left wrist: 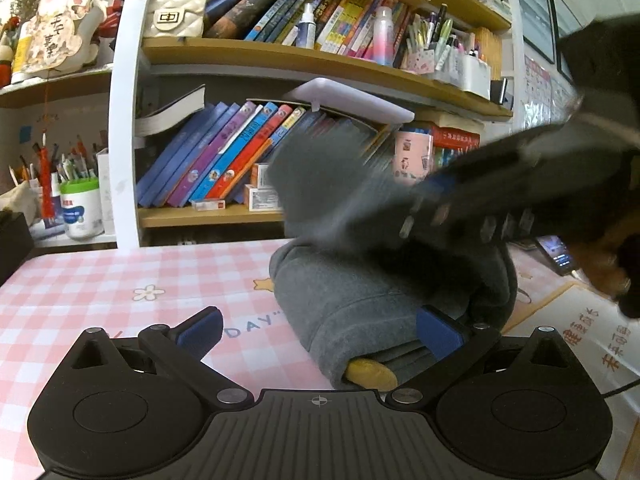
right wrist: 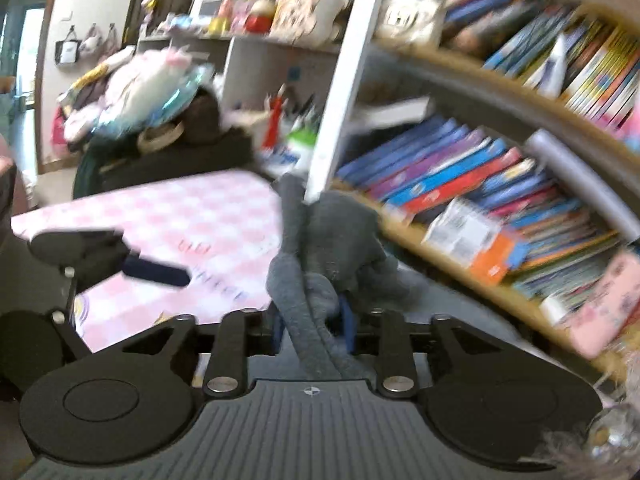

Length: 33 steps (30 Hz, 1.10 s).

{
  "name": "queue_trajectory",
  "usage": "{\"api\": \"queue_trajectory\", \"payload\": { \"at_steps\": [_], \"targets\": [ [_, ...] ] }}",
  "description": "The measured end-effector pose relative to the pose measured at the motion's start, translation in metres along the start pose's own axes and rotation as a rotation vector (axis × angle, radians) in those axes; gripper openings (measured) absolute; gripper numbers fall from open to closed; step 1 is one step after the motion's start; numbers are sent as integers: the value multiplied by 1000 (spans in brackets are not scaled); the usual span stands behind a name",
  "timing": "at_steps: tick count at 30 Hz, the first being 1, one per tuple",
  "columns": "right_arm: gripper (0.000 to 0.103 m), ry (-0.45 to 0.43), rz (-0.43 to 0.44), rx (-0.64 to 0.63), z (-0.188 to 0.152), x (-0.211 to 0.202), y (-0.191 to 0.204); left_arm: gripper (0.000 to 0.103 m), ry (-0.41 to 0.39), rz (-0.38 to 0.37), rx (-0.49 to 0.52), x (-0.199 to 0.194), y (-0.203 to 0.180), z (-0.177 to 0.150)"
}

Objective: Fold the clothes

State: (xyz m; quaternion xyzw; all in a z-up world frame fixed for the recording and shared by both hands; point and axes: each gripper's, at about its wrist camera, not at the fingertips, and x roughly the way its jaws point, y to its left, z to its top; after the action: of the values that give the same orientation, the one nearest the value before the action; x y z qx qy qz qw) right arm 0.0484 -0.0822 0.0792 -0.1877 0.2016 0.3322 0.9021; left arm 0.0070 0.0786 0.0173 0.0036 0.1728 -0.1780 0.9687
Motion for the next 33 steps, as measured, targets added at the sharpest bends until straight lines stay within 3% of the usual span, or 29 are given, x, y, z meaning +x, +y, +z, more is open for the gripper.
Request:
{"api": "queue_trajectory", "payload": {
  "at_steps": [2,3,6,11,15,17,18,19,20,24,33],
  "targets": [
    [40,27,36,32,-5,9,0,103,2,-5,1,0,0,0],
    [49,24,61,59,-7,9,-1,103,3,-9,1,0,1,0],
    [65,-33,124,122,-10,-5,-5,103,7,-21,-9,0,2,0],
    [74,-167,138,229,-17,-42,-20,103,21,-49,-26,2,5,0],
    [71,-219,38,394,-33,-54,-48,103,12,-76,-41,1,6,0],
    [55,-196,-29,484,-39,-45,-61,103,9,-88,-51,1,8,0],
    [38,-177,-50,528,-43,-37,-67,103,8,-93,-55,2,8,0],
    [29,-143,-54,530,-47,-28,-68,103,7,-99,-60,2,9,0],
    [27,-109,-57,530,-51,-19,-68,103,5,-105,-65,2,10,0],
    [25,21,-109,476,-66,14,-59,103,9,-108,-110,6,17,1],
    [38,-126,-145,521,-63,-21,-57,103,-2,-92,-345,18,46,10]
  ]
}}
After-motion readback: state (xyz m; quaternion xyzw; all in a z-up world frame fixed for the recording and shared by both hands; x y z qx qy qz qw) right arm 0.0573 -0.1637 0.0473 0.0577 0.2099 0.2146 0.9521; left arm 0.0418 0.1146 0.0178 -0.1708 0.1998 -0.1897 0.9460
